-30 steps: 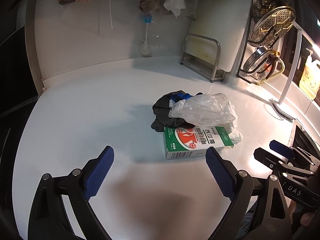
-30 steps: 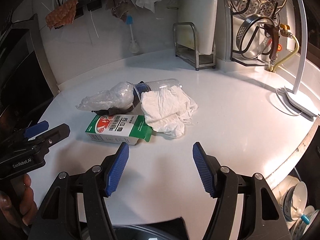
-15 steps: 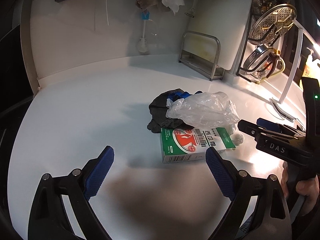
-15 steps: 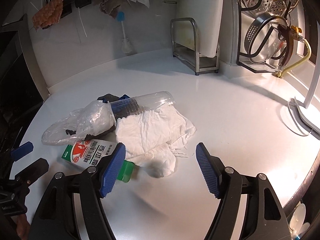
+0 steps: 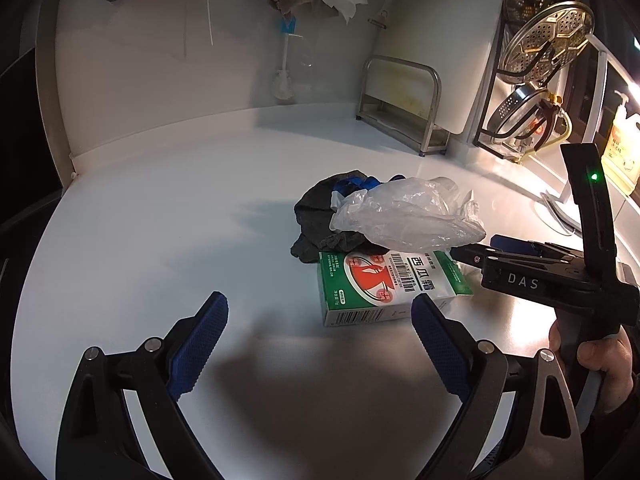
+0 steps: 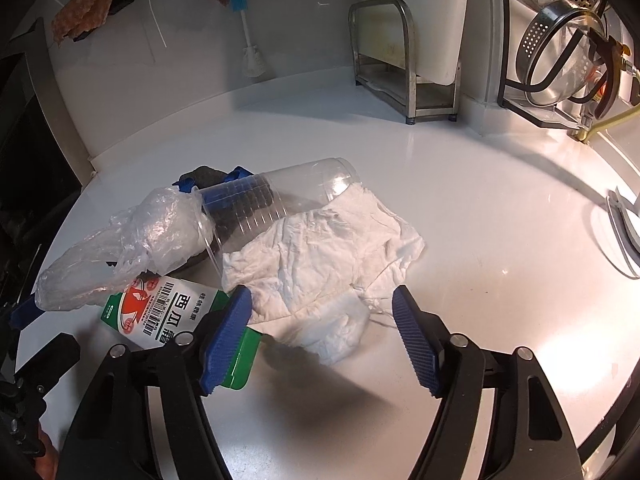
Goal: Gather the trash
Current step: 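Move both open tools back toward the trash on the counter, then grasp the white tissue with the right tool while the left tool grasps the plastic bag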
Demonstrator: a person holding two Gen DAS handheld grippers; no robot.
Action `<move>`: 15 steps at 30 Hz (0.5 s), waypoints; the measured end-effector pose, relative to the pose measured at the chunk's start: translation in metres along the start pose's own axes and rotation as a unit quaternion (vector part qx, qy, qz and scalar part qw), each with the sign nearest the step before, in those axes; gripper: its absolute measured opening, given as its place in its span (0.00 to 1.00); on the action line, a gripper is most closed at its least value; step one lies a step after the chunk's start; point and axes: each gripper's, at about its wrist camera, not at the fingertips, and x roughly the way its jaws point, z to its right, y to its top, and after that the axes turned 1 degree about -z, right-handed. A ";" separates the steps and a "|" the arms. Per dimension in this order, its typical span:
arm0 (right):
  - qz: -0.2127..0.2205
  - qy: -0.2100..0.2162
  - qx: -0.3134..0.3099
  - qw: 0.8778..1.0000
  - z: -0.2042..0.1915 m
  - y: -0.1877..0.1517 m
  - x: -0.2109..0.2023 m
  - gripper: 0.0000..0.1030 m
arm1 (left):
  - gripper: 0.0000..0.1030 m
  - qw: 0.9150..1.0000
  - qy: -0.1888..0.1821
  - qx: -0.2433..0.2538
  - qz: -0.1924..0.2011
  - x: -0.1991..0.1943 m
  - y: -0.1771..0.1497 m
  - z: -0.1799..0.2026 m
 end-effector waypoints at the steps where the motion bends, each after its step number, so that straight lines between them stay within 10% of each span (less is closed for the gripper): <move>1: -0.003 -0.002 -0.004 1.000 -0.001 0.000 0.001 0.54 | 0.88 1.000 0.001 0.001 0.000 0.001 0.000 0.001; 7: -0.014 -0.011 -0.019 1.000 -0.007 -0.003 0.003 0.16 | 0.88 1.000 0.001 0.001 -0.002 0.002 -0.001 0.005; 15: 0.013 0.002 0.003 1.000 -0.001 -0.009 -0.014 0.07 | 0.88 1.000 -0.005 0.005 0.010 -0.009 -0.002 0.013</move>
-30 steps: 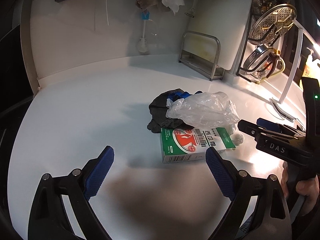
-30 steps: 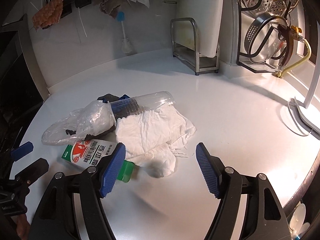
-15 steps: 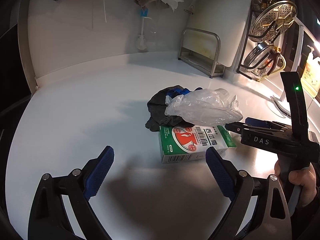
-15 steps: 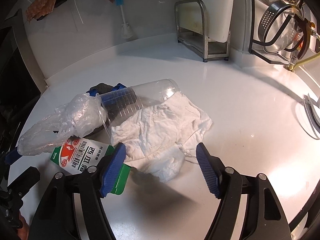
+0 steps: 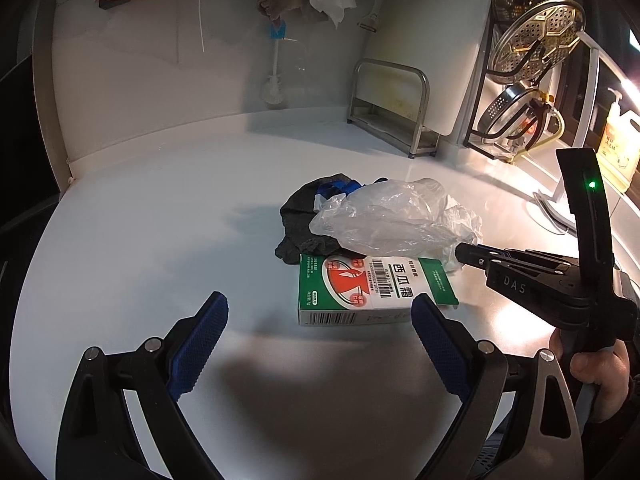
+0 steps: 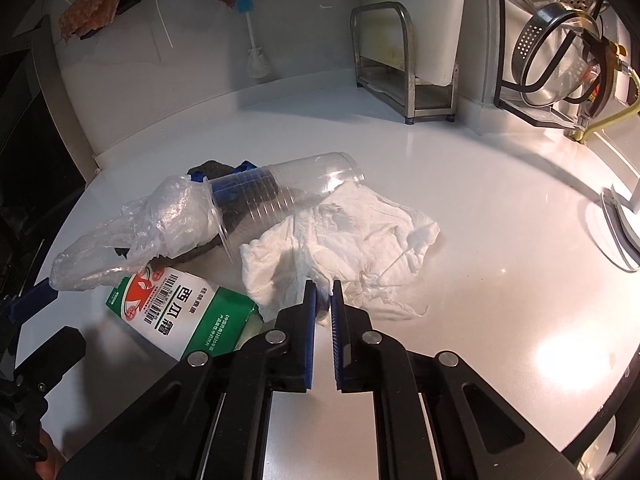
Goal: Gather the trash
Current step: 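Grasp the white tissue with the right tool while the left tool grasps the plastic bag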
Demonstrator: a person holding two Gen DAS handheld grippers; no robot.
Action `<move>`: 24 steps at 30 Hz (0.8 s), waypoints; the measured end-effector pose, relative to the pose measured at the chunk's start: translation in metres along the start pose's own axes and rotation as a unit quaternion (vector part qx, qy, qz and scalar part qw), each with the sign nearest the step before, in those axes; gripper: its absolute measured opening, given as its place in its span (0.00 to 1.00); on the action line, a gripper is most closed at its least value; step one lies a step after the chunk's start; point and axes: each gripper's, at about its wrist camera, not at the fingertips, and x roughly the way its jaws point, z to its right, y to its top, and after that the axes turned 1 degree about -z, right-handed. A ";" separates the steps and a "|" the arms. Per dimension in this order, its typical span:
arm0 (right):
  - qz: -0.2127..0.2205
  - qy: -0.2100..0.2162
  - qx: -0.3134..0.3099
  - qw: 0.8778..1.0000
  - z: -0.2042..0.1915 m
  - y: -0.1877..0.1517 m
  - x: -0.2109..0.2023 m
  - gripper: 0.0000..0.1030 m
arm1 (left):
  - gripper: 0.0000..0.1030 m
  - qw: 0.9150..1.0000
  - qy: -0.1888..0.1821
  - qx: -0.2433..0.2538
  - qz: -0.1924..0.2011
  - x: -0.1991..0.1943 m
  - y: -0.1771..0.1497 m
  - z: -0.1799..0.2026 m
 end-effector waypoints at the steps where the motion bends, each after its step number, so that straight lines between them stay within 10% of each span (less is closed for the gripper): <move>1: 0.007 0.002 0.005 1.000 0.002 0.000 -0.004 0.07 | 0.88 1.000 -0.001 0.000 0.002 -0.002 0.000 0.001; 24: 0.063 0.018 0.054 0.996 0.027 -0.015 -0.042 0.07 | 0.90 1.000 0.001 -0.005 0.027 -0.011 0.034 0.010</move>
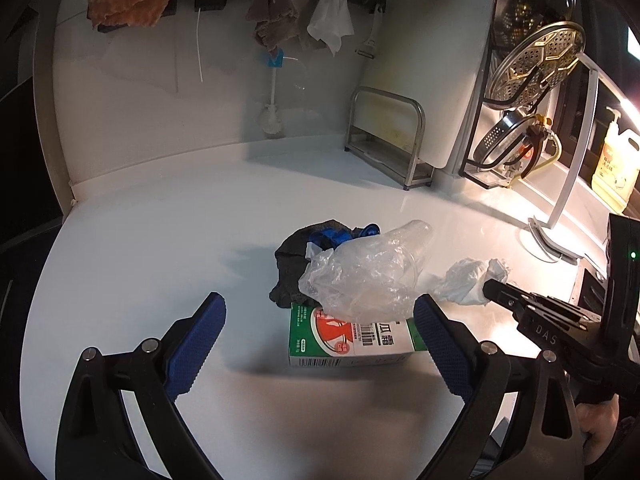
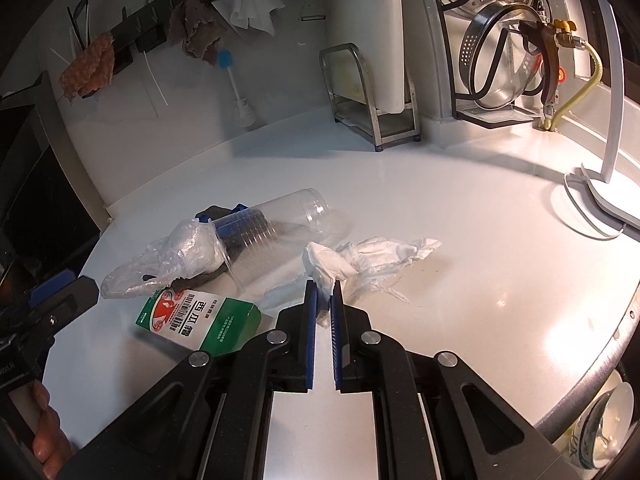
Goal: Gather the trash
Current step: 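Grasp the white tissue with the right tool while the left tool grasps the plastic bag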
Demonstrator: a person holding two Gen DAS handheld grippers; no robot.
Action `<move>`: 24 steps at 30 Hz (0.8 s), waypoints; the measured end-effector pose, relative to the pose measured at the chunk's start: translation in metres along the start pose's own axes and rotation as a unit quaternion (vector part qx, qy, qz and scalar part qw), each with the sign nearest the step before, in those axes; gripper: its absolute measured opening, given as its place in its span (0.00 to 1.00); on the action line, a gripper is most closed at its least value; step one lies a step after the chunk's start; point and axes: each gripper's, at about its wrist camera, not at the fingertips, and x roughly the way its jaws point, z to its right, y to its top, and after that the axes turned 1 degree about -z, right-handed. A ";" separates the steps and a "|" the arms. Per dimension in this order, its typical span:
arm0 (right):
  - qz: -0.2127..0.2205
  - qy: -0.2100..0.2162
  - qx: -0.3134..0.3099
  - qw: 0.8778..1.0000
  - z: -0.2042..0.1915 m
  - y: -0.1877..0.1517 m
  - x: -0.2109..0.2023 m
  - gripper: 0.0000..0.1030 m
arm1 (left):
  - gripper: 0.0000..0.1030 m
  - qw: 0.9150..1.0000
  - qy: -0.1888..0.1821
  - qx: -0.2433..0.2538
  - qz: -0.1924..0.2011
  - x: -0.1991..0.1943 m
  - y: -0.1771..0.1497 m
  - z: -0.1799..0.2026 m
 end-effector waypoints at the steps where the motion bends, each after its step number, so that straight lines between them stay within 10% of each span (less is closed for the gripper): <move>1: 0.001 0.001 0.000 1.000 0.000 0.000 0.000 0.07 | 0.91 1.000 0.000 0.001 0.001 0.002 0.003 0.001; 12: -0.004 0.010 0.005 1.000 0.001 0.000 0.003 0.06 | 0.87 1.000 0.008 0.005 -0.027 0.046 0.011 0.015; 24: -0.001 0.008 0.003 1.000 -0.002 -0.001 0.003 0.06 | 0.17 0.998 -0.006 0.005 -0.061 0.059 0.002 0.009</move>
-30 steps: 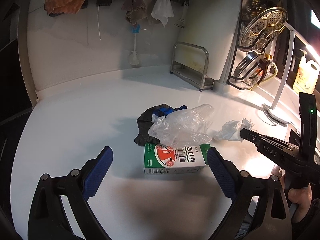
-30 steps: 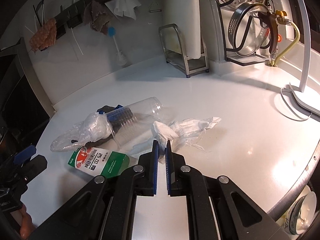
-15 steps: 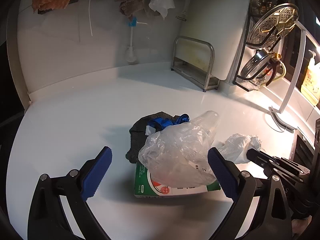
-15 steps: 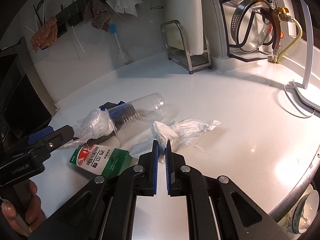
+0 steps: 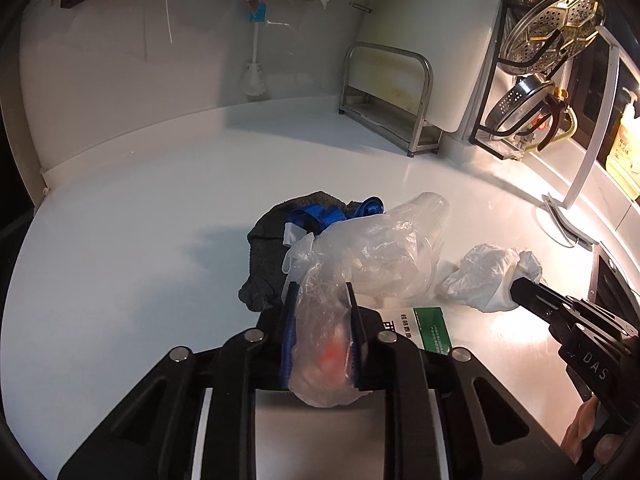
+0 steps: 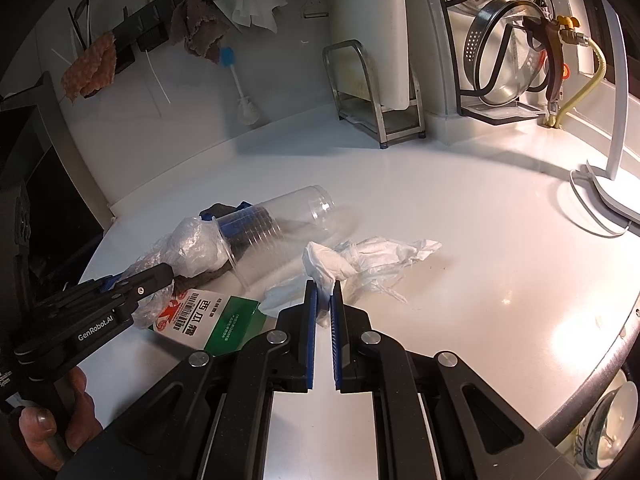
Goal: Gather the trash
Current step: 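Grasp the white tissue with the right tool while the left tool grasps the plastic bag, then carry the tissue and plastic bag over the grey bin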
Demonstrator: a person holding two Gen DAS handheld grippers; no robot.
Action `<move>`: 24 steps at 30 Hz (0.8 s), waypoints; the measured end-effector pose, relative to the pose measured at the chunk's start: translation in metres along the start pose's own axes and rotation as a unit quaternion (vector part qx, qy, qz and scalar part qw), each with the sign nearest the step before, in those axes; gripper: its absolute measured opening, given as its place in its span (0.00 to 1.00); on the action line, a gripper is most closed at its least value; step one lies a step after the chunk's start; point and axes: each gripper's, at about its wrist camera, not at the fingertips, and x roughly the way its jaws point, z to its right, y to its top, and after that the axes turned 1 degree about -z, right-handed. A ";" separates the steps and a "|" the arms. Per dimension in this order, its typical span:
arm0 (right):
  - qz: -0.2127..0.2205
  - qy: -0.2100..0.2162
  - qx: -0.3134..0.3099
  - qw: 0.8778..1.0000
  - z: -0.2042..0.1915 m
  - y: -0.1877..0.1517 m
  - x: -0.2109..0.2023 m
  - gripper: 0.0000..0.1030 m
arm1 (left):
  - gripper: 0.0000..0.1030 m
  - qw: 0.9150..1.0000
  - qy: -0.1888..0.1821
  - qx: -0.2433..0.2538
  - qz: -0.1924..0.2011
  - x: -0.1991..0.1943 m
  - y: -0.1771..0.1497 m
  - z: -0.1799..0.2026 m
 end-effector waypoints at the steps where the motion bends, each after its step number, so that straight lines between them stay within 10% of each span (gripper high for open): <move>1: 0.002 0.000 0.000 1.000 0.000 0.000 0.000 0.06 | 0.14 1.000 0.001 -0.003 0.002 -0.002 0.000 -0.002; 24: 0.030 -0.003 0.010 1.000 -0.001 -0.037 -0.054 0.06 | 0.13 0.998 0.014 0.004 0.053 -0.099 -0.025 -0.016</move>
